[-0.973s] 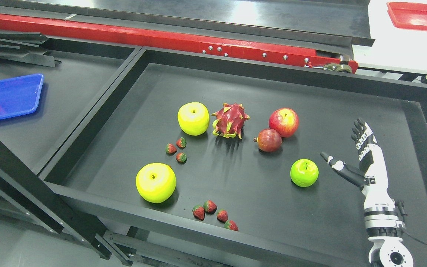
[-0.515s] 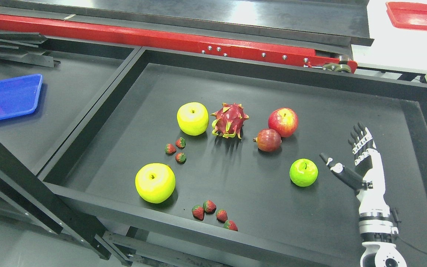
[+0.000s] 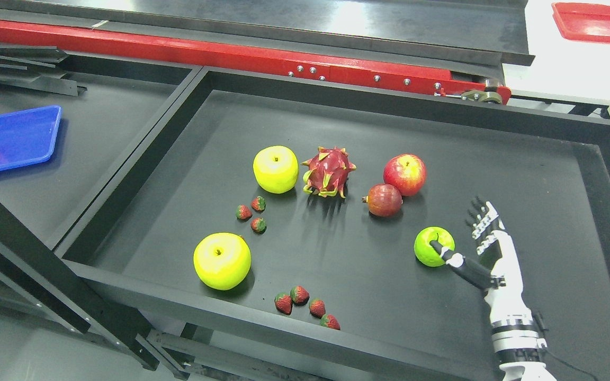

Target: Place green apple on left shelf middle layer

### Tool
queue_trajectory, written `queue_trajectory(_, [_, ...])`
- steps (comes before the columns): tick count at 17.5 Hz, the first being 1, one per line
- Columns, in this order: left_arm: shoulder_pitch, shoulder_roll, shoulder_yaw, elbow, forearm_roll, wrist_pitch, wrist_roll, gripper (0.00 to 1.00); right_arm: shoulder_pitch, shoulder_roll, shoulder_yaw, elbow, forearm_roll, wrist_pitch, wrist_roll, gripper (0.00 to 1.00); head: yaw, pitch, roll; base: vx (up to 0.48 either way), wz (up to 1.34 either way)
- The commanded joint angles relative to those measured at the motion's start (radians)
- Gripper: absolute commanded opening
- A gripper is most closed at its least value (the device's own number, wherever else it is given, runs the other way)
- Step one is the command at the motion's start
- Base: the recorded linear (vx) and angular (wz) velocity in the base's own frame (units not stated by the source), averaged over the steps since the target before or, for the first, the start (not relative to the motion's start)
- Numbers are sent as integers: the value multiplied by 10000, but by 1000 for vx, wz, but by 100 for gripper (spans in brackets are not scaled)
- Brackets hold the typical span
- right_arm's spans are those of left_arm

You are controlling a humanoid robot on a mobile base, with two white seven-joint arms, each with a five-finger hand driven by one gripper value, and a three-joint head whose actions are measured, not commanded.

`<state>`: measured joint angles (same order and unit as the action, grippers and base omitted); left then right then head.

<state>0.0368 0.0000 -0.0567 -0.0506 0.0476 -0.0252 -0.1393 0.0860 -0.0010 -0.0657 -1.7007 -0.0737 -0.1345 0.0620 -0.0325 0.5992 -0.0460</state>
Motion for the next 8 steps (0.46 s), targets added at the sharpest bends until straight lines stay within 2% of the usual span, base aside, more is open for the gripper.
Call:
queue_trajectory(1, [0, 175, 0, 15, 0, 6, 12, 100, 168, -165, 473, -82, -30, 241, 254, 100, 0, 0, 0, 0, 0])
queue_trajectory(8, [0, 175, 0, 0, 0, -9, -3, 100, 168, -165, 457, -82, -14, 241, 254, 100, 0, 0, 0, 0, 0])
